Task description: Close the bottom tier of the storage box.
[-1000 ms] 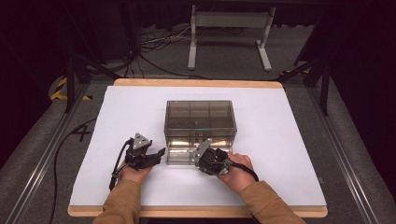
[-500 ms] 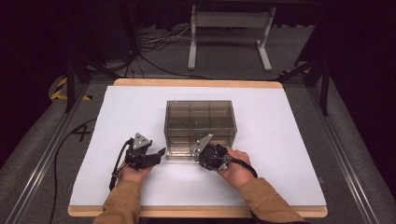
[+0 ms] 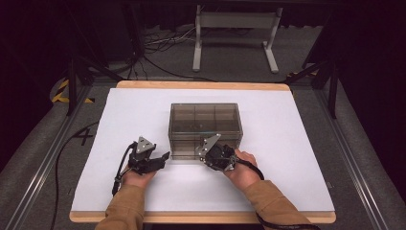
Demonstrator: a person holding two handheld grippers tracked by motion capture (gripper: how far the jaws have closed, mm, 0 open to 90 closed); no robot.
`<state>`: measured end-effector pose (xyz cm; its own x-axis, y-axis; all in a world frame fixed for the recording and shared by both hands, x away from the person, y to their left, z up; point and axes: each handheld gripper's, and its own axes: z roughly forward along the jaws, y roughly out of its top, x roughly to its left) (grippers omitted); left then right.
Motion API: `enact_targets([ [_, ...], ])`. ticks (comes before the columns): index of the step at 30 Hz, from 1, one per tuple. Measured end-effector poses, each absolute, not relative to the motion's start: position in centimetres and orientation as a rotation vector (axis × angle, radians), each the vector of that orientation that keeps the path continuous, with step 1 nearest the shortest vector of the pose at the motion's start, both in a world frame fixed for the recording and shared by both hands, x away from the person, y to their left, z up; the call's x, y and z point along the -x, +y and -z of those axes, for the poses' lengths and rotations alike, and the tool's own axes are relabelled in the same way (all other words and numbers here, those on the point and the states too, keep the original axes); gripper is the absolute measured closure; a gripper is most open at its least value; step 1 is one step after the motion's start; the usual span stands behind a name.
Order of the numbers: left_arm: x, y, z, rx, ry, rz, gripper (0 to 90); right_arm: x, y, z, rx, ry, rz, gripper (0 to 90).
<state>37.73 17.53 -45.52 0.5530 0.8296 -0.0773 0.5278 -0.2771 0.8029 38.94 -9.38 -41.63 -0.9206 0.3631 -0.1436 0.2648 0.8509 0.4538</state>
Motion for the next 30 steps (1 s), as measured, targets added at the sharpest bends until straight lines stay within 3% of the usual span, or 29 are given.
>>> enact_targets([
  [30, -37.7, 17.5, 45.5, -1.957, 1.094, -0.457, 36.0, -40.6, -9.7, 42.1, -0.598, 2.646, -0.700, 90.0],
])
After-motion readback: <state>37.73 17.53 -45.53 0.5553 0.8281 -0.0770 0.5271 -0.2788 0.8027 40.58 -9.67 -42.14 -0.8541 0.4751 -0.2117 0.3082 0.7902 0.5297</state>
